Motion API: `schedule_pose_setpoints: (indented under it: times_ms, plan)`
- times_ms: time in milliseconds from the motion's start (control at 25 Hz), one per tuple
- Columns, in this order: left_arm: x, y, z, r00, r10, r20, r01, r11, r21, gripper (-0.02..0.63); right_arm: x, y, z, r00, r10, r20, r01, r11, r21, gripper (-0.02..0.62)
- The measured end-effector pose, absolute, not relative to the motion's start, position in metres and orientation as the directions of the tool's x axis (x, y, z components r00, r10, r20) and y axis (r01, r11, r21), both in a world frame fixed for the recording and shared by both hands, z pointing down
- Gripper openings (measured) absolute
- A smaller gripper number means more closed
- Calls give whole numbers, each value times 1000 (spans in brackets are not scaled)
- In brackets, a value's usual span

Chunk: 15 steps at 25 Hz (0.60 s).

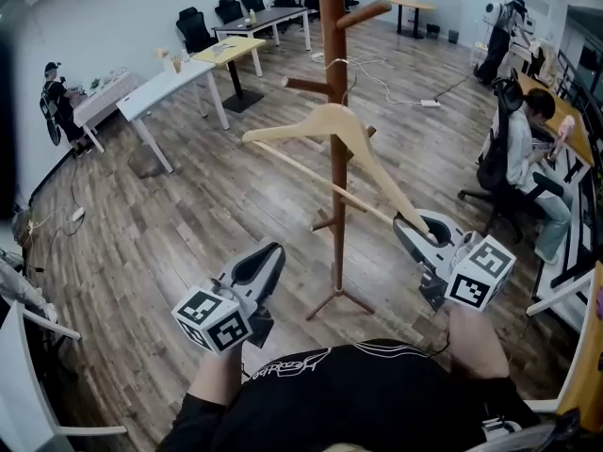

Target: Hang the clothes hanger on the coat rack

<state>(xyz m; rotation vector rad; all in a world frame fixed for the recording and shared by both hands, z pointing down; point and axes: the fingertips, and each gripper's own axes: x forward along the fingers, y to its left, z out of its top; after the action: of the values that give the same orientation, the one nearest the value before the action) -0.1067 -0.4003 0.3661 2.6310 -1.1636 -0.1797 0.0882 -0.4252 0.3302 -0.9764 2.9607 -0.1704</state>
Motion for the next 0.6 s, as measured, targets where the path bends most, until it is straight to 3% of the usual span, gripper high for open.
schedule_pose_setpoints:
  times_ms: [600]
  plan:
    - [-121, -410, 401, 637, -769, 47, -735, -588, 338, 32, 77, -461, 342, -797, -598, 87, -601, 799, -14, 71]
